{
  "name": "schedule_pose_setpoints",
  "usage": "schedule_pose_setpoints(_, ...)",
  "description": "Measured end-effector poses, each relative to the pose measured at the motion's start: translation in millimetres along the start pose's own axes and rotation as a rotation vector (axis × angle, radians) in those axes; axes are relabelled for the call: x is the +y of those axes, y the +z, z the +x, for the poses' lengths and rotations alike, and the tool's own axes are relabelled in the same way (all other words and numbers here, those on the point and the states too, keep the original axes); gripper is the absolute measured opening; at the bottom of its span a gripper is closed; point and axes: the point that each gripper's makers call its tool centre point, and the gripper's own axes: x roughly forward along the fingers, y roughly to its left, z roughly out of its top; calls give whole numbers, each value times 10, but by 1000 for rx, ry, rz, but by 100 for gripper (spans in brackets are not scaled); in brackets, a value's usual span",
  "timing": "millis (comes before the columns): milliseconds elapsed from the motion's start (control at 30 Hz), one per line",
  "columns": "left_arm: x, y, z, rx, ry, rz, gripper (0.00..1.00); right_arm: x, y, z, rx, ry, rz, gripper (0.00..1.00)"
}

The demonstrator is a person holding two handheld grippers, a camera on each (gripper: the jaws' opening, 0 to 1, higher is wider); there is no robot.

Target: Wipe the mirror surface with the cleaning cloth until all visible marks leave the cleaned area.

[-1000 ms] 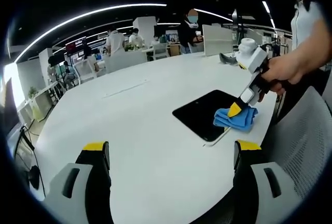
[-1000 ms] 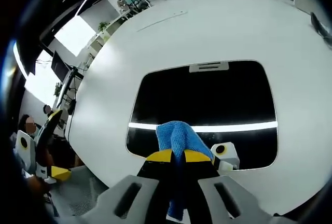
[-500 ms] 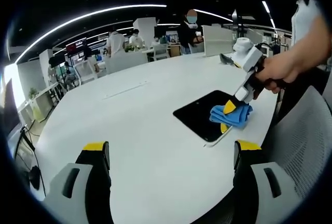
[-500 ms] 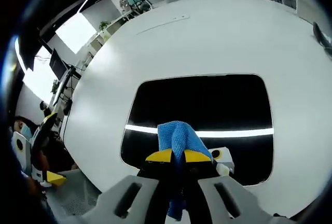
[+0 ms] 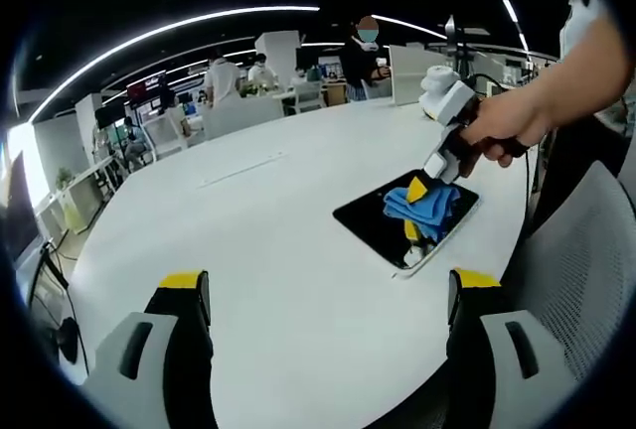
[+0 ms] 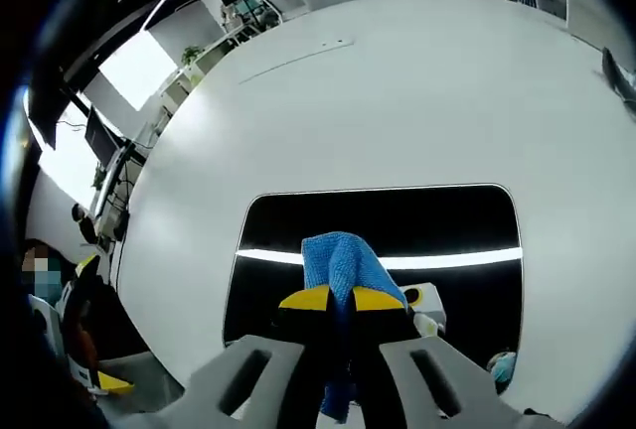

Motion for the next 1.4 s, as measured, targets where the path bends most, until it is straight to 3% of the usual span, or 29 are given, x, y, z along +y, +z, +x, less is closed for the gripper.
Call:
schedule_pose_setpoints(767,-6,-10,12,-3,-8,-23,99,-47,449,231,-11,-7,-12,1)
schedule_pose_setpoints(1400,-3,-37,27,11,-4,-15,99,-163,426,172,-12,1,-14,1)
